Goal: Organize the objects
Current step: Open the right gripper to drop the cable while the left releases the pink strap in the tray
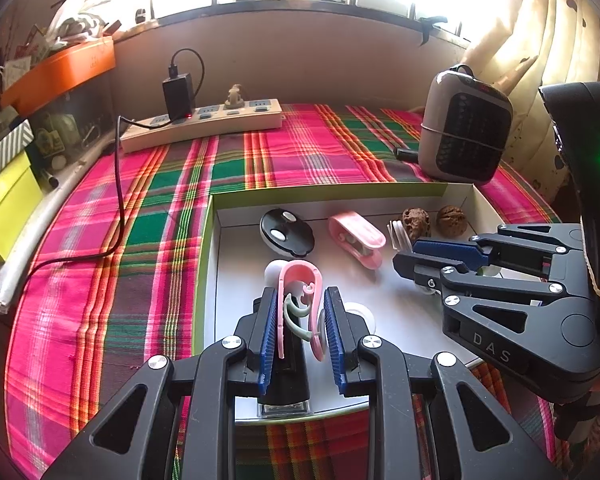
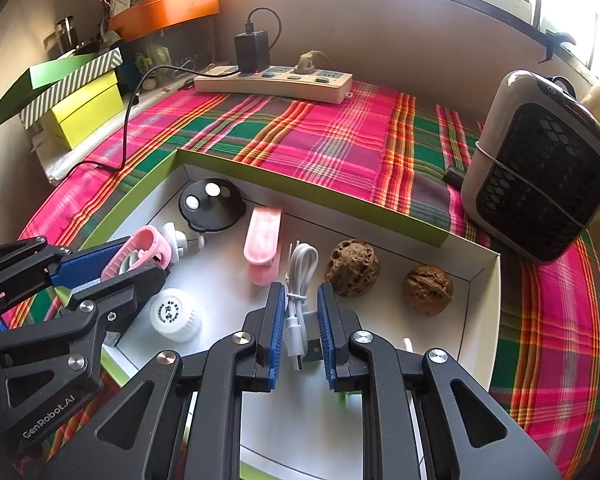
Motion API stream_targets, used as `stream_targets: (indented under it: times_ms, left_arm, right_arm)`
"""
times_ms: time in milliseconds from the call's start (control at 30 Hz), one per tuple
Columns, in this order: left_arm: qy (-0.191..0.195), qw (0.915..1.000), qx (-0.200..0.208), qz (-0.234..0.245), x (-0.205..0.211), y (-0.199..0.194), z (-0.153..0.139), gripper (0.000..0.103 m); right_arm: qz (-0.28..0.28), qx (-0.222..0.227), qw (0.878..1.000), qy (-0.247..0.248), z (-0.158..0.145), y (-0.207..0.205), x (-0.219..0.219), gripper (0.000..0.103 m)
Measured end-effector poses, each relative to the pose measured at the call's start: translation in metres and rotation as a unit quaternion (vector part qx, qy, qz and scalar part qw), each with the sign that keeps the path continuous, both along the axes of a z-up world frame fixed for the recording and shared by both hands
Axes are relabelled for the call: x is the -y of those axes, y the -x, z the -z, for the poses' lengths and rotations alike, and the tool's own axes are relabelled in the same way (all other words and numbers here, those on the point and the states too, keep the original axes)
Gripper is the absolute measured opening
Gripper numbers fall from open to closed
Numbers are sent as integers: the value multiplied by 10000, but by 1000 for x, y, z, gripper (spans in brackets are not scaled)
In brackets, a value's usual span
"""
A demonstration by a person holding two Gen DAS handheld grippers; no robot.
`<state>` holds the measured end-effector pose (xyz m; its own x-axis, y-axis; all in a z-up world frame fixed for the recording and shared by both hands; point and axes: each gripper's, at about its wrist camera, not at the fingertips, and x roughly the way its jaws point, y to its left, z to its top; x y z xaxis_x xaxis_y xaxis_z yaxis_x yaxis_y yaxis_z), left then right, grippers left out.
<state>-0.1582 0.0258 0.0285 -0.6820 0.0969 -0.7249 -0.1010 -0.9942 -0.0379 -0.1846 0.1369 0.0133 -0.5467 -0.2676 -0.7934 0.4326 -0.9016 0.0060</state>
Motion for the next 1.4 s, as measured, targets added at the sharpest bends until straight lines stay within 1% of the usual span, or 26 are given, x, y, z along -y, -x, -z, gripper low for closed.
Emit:
stream_targets:
  times_ms: [367, 633, 867, 1100, 1233, 1400]
  left_arm:
    - [14, 10000, 1, -18, 0, 0, 0, 22]
    - [44, 10000, 0, 7, -1, 0, 1, 27]
    - [53, 10000, 2, 8, 0, 0, 1, 28]
    - [32, 10000, 7, 2, 1, 0, 2, 32]
    - [26, 10000, 17, -39, 3, -1, 2, 32]
    - [34, 10000, 27, -52, 3, -1, 1, 32]
  right_arm:
    - [23, -20, 10000, 2, 0, 1, 1, 18]
    - [33, -27, 10000, -6, 0, 0, 1, 18]
    - [45, -14, 10000, 3, 1, 0, 0, 18]
    - [50, -2, 10000, 15, 1, -1, 0, 18]
    - [56, -8, 10000, 17, 0, -2, 0, 26]
    - [98, -36, 9999, -11, -1, -3, 0, 27]
